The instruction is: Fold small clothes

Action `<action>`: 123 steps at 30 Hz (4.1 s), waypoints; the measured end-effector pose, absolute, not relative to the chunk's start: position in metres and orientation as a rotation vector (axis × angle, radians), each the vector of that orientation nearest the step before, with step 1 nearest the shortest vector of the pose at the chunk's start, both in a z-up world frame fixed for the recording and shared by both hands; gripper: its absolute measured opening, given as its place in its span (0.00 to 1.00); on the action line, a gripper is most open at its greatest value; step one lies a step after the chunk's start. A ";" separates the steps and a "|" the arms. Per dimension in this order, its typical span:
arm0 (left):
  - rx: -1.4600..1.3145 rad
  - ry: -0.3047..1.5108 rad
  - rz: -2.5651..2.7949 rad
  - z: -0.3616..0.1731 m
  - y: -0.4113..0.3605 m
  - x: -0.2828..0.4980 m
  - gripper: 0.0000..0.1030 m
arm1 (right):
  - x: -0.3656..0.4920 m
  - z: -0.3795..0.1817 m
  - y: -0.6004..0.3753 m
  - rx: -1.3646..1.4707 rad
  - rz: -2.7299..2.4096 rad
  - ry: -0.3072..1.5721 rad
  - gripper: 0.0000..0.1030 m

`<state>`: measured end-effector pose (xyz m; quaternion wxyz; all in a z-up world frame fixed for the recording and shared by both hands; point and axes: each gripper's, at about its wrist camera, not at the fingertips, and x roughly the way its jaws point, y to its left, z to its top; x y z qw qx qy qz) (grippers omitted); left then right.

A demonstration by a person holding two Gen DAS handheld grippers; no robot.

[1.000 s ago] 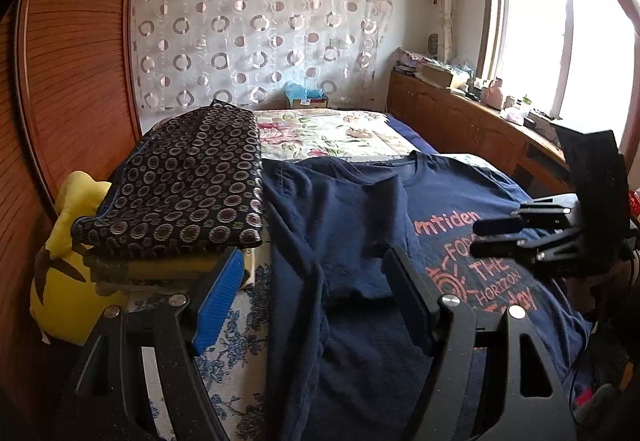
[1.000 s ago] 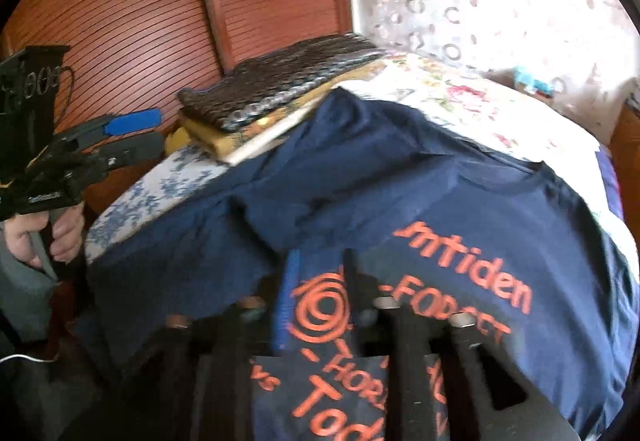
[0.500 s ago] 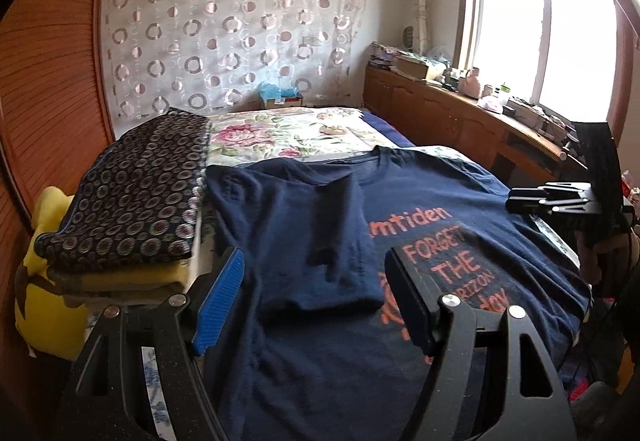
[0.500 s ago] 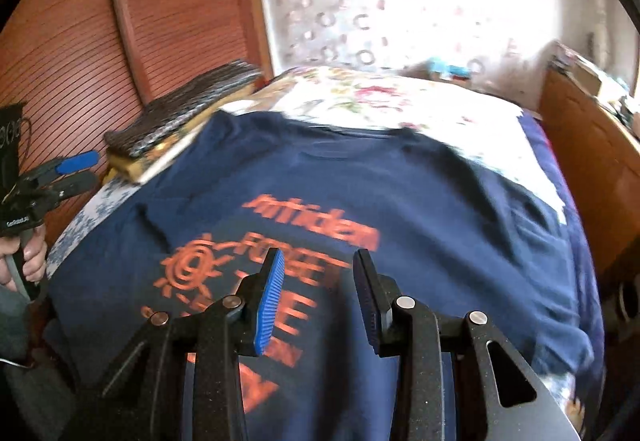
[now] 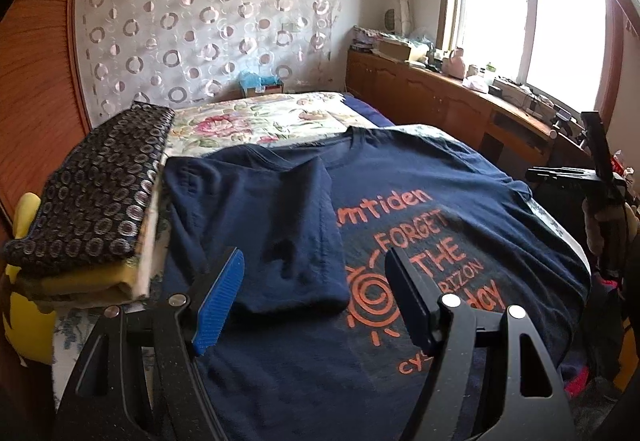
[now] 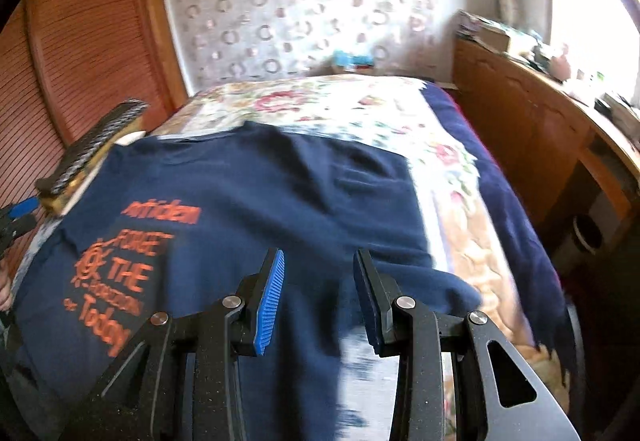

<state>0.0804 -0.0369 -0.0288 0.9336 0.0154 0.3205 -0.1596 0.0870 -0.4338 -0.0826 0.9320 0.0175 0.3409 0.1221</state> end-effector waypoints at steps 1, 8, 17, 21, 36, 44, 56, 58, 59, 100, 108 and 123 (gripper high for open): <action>0.031 0.661 -0.331 -0.030 -0.039 0.081 0.72 | 0.088 -0.085 -0.440 0.045 0.234 0.706 0.36; 0.037 0.677 -0.349 -0.033 -0.050 0.083 0.72 | 0.105 -0.099 -0.464 0.090 0.171 0.772 0.36; 0.042 0.698 -0.354 -0.039 -0.054 0.083 0.72 | 0.124 -0.103 -0.464 0.143 0.154 0.842 0.36; 0.038 0.700 -0.356 -0.040 -0.053 0.082 0.72 | 0.123 -0.099 -0.466 0.167 0.165 0.847 0.36; 0.032 0.727 -0.347 -0.050 -0.056 0.085 0.72 | 0.122 -0.085 -0.447 0.016 0.125 0.767 0.04; 0.031 0.726 -0.343 -0.050 -0.055 0.085 0.72 | 0.103 -0.047 -0.404 -0.018 0.225 0.621 0.04; 0.028 0.704 -0.332 -0.041 -0.053 0.088 0.72 | 0.079 -0.085 -0.339 -0.083 0.448 0.740 0.04; 0.029 0.702 -0.332 -0.041 -0.054 0.087 0.72 | 0.082 -0.089 -0.342 -0.073 0.448 0.754 0.04; 0.030 0.701 -0.333 -0.041 -0.055 0.087 0.72 | 0.082 -0.089 -0.345 -0.064 0.445 0.755 0.04; 0.018 0.682 -0.359 -0.033 -0.060 0.086 0.81 | 0.147 -0.095 -0.392 -0.077 0.225 0.789 0.03; 0.003 0.669 -0.336 -0.030 -0.046 0.084 0.81 | 0.147 -0.048 -0.326 -0.071 0.439 0.707 0.03; -0.007 0.668 -0.317 -0.030 -0.037 0.082 0.81 | 0.172 -0.030 -0.265 -0.078 0.558 0.710 0.15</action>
